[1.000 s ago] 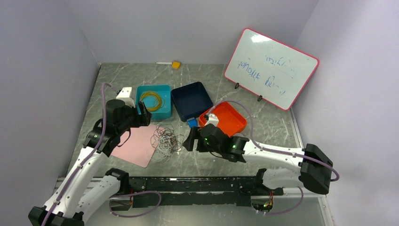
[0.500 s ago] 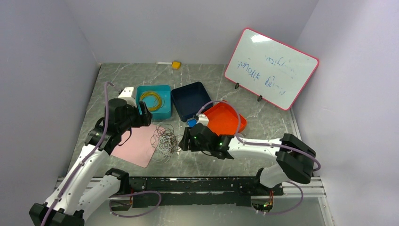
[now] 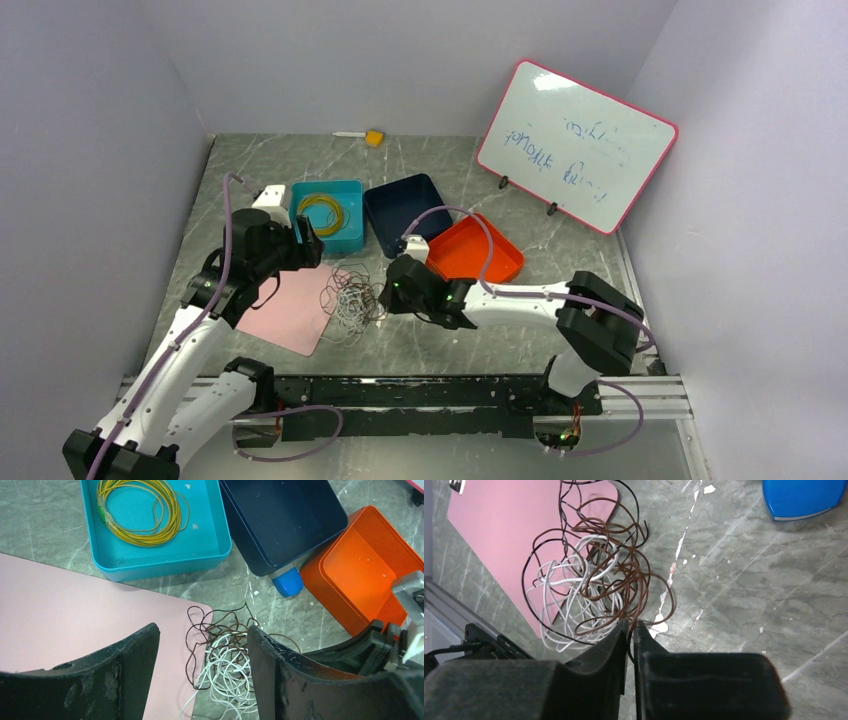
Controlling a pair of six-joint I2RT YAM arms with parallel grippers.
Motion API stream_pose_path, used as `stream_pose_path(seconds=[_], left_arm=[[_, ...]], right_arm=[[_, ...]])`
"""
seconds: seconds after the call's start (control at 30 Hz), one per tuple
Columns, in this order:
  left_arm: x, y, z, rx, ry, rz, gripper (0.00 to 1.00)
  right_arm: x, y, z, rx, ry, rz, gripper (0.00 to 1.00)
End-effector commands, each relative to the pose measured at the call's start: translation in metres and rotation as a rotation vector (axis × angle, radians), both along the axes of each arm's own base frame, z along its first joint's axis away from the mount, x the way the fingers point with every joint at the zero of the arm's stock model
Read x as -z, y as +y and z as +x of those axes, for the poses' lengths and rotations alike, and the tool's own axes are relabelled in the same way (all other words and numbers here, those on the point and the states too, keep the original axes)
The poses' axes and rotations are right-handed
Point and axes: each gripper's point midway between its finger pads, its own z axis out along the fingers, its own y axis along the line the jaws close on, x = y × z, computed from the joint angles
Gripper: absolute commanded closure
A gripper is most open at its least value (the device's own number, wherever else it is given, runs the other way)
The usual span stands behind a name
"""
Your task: Untangle the cables
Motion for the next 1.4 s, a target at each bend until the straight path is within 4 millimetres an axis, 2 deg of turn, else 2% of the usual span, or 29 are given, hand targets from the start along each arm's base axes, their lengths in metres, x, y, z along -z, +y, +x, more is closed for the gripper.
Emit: stream_pose_path(seconds=[0.0,0.07,0.17,0.27,0.4,0.6,0.63,0.67,0.93,1.03,1.07,1.13,1.37], left_arm=[[-0.008,-0.007,0.001,0.031,-0.034,-0.030,0.30],[-0.011,-0.009,0.000,0.040,-0.041,-0.047,0.29],[-0.017,-0.016,-0.001,0.043,-0.053,-0.113,0.26],[-0.026,-0.036,-0.002,0.108,-0.089,-0.221,0.22],[-0.024,-0.052,-0.002,0.157,-0.098,-0.301,0.09],[-0.015,-0.066,-0.002,0.183,-0.105,-0.313,0.11],[-0.011,-0.067,-0.002,0.180,-0.100,-0.311,0.12],[-0.007,-0.068,-0.001,0.175,-0.093,-0.305,0.13],[0.045,-0.088,-0.001,0.134,0.007,-0.232,0.18],[0.065,-0.090,0.003,0.074,0.051,-0.204,0.21],[0.071,-0.089,0.004,0.052,0.061,-0.198,0.22],[0.079,-0.089,0.004,0.034,0.070,-0.197,0.23],[0.106,-0.092,0.006,0.018,0.104,-0.157,0.23]], right_arm=[[0.001,0.001,0.009,0.020,-0.020,-0.033,0.92],[-0.005,0.000,0.013,0.020,-0.045,-0.042,1.00],[-0.019,-0.007,0.022,0.038,-0.096,-0.061,1.00],[-0.029,-0.009,0.034,0.002,-0.066,0.006,1.00],[-0.037,-0.003,0.047,-0.102,0.019,0.127,1.00],[-0.046,0.007,0.059,-0.170,0.024,0.147,1.00],[-0.059,0.011,0.064,-0.173,0.002,0.166,1.00],[-0.064,0.012,0.065,-0.175,-0.006,0.172,1.00],[-0.086,0.013,0.058,-0.205,-0.030,0.235,1.00],[-0.094,0.013,0.057,-0.202,-0.039,0.257,1.00],[-0.085,0.009,0.053,-0.199,-0.022,0.244,1.00],[-0.083,0.008,0.051,-0.198,-0.017,0.242,1.00],[-0.091,0.006,0.046,-0.209,-0.024,0.262,1.00]])
